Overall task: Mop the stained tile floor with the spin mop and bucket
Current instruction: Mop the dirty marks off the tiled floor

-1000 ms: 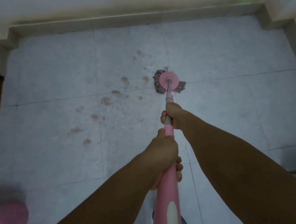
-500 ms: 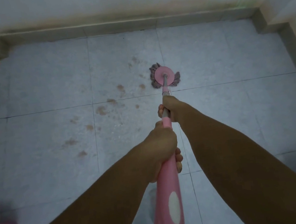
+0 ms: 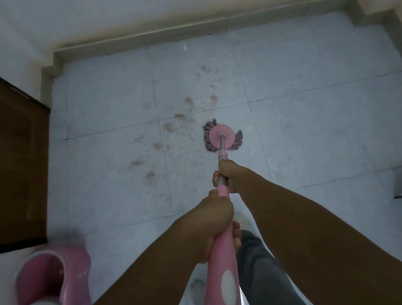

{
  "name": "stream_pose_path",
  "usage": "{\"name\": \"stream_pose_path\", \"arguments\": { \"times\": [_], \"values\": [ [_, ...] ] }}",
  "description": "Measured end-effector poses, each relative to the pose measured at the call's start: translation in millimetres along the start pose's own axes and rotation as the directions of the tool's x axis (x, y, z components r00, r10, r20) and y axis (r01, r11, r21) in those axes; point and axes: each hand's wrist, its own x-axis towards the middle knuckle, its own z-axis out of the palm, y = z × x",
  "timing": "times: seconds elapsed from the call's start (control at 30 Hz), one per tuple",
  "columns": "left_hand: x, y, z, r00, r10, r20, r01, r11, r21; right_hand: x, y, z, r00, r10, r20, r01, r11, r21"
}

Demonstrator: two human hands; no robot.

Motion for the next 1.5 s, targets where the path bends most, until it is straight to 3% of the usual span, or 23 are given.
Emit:
{"name": "stream_pose_path", "arguments": {
  "times": [0.13, 0.27, 0.37, 0.47, 0.8, 1.07, 1.27, 1.5],
  "values": [
    [-17.8, -51.9, -25.3, 0.999, 0.017, -0.028, -0.017, 1.0, 0.017, -26.8, 52.4, 21.1, 1.0, 0.009, 0.022, -0.01, 0.999, 0.035],
    [-15.2, -60.0, -32.9, 0.988, 0.154, -0.02, -0.154, 0.988, -0.024, -33.0, 59.8, 27.0, 0.999, -0.035, 0.011, 0.034, 0.996, 0.088],
    [-7.4, -43.4, -40.5, 0.998, 0.053, 0.018, -0.054, 0.997, 0.053, -15.3, 41.0, 25.6, 0.998, -0.061, -0.011, 0.062, 0.993, 0.101],
    [8.3, -2.4, -34.8, 1.0, 0.018, 0.022, -0.02, 0.996, 0.09, 13.0, -1.1, 18.3, 0.996, -0.082, -0.032, 0.085, 0.988, 0.128],
    [82.2, 224.2, 11.3, 0.979, 0.184, 0.081, -0.188, 0.981, 0.041, 113.6, -230.3, -0.8, 0.984, -0.154, -0.084, 0.165, 0.976, 0.139],
    [133.4, 306.0, 2.1, 0.966, 0.255, 0.05, -0.248, 0.961, -0.118, 171.6, -323.6, 51.5, 0.99, -0.14, 0.023, 0.14, 0.99, 0.021],
    [150.8, 309.0, -27.4, 0.975, 0.222, 0.002, -0.219, 0.965, -0.146, 190.0, -319.0, 92.6, 0.993, -0.078, 0.085, 0.086, 0.992, -0.091],
    [119.0, 242.4, -50.0, 0.992, 0.126, 0.024, -0.122, 0.983, -0.137, 156.6, -243.7, 98.1, 0.998, -0.018, 0.058, 0.028, 0.986, -0.165]
  ]
}}
